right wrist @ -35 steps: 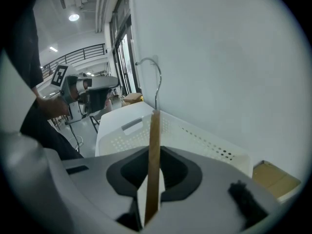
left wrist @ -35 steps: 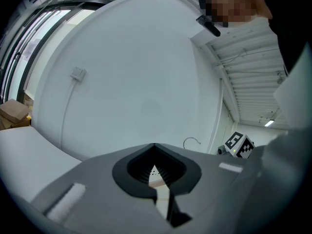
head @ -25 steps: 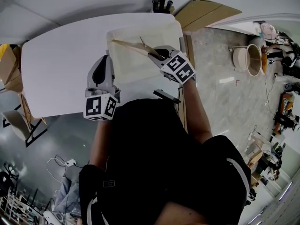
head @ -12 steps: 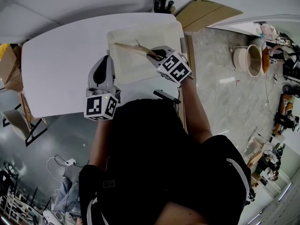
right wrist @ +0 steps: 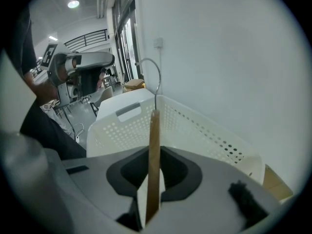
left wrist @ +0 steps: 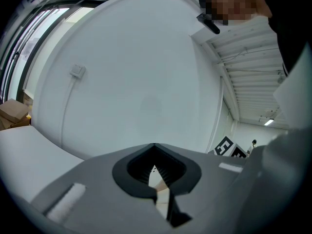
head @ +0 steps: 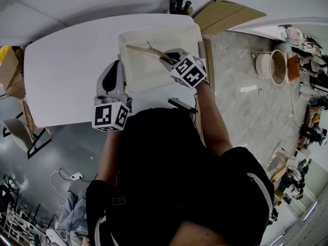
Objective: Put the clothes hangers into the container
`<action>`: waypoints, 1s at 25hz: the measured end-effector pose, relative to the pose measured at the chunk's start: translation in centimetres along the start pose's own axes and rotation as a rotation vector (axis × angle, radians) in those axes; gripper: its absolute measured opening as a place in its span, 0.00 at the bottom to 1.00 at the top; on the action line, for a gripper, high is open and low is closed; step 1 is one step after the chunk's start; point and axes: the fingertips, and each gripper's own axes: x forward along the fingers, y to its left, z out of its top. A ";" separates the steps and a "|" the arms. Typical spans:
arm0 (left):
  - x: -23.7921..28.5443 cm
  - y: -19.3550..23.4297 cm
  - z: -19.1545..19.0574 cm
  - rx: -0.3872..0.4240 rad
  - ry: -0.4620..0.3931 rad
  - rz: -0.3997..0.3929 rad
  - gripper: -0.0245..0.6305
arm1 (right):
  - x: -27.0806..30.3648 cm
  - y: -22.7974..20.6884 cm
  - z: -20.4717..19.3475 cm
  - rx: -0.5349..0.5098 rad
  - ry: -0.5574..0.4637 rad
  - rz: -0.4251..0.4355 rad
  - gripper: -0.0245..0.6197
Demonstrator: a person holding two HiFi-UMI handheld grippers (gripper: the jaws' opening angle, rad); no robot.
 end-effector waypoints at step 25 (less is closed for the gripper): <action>0.5 0.1 0.0 0.016 0.010 0.000 0.04 | 1.0 -1.1 0.7 0.008 -0.018 -0.020 0.15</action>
